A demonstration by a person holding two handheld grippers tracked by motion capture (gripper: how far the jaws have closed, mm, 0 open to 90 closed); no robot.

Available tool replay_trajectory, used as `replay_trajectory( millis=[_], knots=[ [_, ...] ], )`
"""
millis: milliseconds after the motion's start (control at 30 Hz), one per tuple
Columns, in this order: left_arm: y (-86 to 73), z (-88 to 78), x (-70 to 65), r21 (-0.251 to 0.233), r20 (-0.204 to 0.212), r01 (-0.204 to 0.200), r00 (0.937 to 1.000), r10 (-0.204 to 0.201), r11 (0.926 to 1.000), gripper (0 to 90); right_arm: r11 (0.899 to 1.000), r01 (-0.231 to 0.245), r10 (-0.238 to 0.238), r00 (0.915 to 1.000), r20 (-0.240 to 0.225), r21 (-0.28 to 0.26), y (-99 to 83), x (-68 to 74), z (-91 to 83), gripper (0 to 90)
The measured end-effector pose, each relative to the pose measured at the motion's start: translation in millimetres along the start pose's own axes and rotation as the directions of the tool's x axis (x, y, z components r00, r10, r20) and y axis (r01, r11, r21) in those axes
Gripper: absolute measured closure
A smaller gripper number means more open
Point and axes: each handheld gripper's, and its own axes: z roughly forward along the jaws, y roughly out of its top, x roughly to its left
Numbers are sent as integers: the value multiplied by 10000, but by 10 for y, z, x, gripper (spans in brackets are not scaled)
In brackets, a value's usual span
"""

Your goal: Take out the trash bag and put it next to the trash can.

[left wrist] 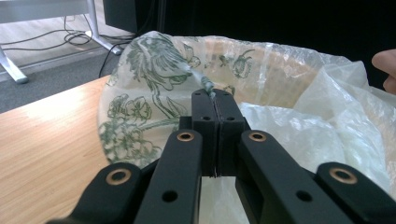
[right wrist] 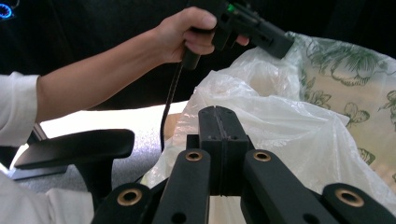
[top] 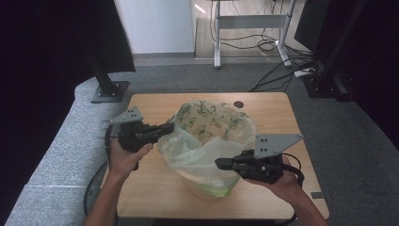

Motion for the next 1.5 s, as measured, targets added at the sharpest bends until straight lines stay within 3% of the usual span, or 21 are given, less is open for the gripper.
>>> replay_trajectory(
  millis=[333, 433, 533, 633, 800, 933, 1033, 1100, 1267, 1300, 1367, 1500],
  knots=[
    [5, -56, -40, -165, 36, -124, 9999, 125, 9998, 894, 9995, -308, 308, 9995, 43, 42, -166, -7, -35, 892],
    [10, -77, -35, -221, -30, -122, 9999, 121, 9997, 895, 9996, -256, 258, 9995, 191, -87, -163, 44, -47, 672],
    [18, -111, -30, -306, -117, -102, 9999, 99, 9995, 896, 9998, -128, 129, 9999, 77, -152, -90, 135, -19, 568],
    [32, -157, -19, -354, -167, -80, 9998, 74, 9993, 896, 10000, -7, 7, 10000, -79, -5, -41, 213, 67, 508],
    [62, -202, -8, -377, -272, -101, 9996, 91, 9992, 897, 9966, -16, 26, 9999, -122, 821, -83, 268, 313, 449],
    [91, -230, -1, -394, -298, -119, 9995, 107, 9992, 897, 9885, 235, -263, 9995, 172, 1496, -122, 278, 442, 512],
    [104, -237, 11, -390, -311, -84, 9995, 72, 9992, 897, 9858, 255, -327, 9986, 412, 1660, -134, 275, 450, 653],
    [112, -239, 14, -400, -318, -61, 9995, 49, 9992, 897, 9859, 111, -151, 9996, 229, 1668, -130, 276, 445, 759],
    [134, -234, -2, -357, -298, -109, 9995, 98, 9993, 897, 9846, -65, 33, 9998, 182, 1749, -103, 273, 433, 789],
    [139, -234, -6, -348, -294, -121, 9995, 111, 9993, 897, 9878, -158, 131, 9997, 182, 1550, -95, 267, 418, 883],
    [146, -233, -13, -362, -272, -134, 9996, 124, 9993, 897, 9924, -370, 357, 9993, 130, 1171, -71, 247, 377, 895],
    [164, -235, -16, -356, -281, -157, 9995, 147, 9992, 897, 9925, -213, 193, 9997, 175, 1204, -48, 247, 365, 896]
  ],
)
